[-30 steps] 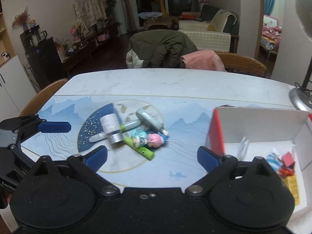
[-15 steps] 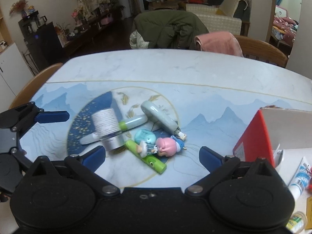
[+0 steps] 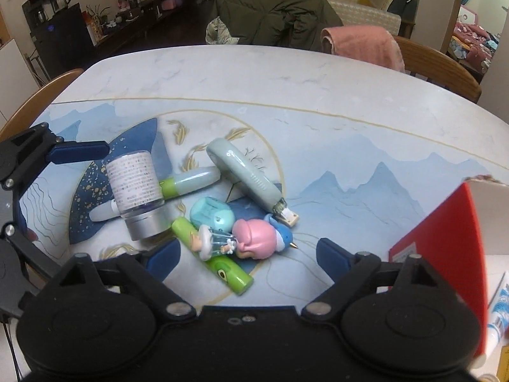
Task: Organize rigid objects
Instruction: 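Grasp the white pill bottle with the left tool while the right tool grasps the pink-haired figurine, then carry the pill bottle and figurine into the shoebox with both tools, then open both tools to release the pill bottle and figurine in the box, then withdraw both tools from the shoebox back toward the remaining pile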
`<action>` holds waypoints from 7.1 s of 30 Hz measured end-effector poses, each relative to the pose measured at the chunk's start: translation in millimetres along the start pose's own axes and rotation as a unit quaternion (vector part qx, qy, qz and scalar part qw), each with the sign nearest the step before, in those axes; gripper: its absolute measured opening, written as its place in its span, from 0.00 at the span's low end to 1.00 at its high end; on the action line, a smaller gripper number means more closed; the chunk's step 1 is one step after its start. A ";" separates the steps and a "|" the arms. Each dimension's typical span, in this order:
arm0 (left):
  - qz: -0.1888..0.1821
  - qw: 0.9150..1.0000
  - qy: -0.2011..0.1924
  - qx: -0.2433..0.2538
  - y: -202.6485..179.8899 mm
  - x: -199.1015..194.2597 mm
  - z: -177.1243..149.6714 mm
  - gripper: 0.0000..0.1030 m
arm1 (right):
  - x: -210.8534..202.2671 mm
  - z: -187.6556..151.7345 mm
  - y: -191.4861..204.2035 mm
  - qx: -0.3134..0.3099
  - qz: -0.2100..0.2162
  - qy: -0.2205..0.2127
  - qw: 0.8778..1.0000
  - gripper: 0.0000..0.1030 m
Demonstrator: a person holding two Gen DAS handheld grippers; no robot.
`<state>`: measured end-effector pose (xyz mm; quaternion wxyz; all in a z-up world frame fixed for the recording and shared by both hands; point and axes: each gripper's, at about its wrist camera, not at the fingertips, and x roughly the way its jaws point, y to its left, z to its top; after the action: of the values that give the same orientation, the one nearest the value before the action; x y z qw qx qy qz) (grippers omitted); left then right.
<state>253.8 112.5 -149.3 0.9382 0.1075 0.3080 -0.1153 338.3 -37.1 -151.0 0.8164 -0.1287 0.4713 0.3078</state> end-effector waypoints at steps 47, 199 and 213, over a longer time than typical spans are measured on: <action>-0.008 0.990 -0.002 -0.141 -4.0 -56.3 17.0 0.75 | -72.4 -21.4 1.6 0.043 0.013 -0.049 0.998 0.76; -0.009 0.980 0.041 -0.194 -87.9 -95.5 99.8 0.82 | -207.8 -71.1 -79.4 0.066 -0.033 -0.121 0.990 0.91; -0.005 0.979 0.059 -0.195 -31.0 -100.1 52.3 0.98 | -176.1 -51.8 -14.4 0.040 0.007 -0.119 0.992 0.97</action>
<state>195.5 83.9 -51.9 0.9208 -0.0727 0.3798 -0.0515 247.0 -141.4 -29.8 0.8691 -0.0551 0.3834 0.3077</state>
